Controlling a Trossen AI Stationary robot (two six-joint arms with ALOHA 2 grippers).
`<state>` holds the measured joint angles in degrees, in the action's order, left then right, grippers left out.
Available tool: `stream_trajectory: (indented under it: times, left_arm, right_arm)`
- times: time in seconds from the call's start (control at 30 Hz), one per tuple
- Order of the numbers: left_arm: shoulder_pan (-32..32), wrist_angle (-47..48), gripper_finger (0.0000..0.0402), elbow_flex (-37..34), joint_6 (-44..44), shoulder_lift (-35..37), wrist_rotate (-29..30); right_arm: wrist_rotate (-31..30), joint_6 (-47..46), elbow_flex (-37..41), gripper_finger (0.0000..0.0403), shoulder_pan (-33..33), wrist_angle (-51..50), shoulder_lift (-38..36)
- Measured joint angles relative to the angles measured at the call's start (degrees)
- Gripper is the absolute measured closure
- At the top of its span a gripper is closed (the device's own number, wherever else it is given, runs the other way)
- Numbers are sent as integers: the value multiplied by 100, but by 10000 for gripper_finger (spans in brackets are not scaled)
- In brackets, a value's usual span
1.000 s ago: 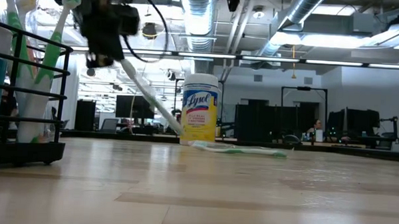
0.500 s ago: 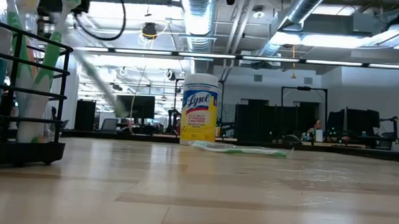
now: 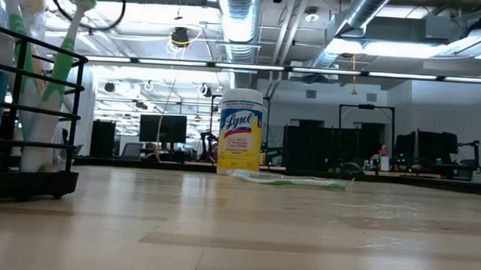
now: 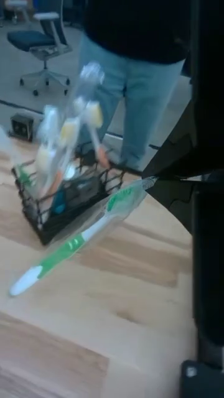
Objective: Pick & Place toothbrushing station
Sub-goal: Put the green toothbrush into the black wire organizer bin
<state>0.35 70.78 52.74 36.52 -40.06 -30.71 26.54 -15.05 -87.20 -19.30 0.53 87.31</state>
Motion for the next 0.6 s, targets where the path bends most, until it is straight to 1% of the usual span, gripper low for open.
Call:
stream_trajectory:
  times: [0.13, 0.4, 0.5, 0.6]
  left_arm:
    - [1, 481, 401, 553, 109, -3, -273]
    - [-28, 514, 401, 1228, 1186, -53, -1152]
    - [-163, 578, 401, 1485, 1519, -53, -1295]
    - [-340, 890, 401, 1684, 1834, -43, -1465]
  right_arm:
    - [-6, -2, 0, 244, 28, -2, 0]
    - [13, 1, 0, 244, 1, -4, 0]
    - [36, 17, 0, 244, -1, -5, 0]
    - [38, 50, 0, 244, -1, -6, 0]
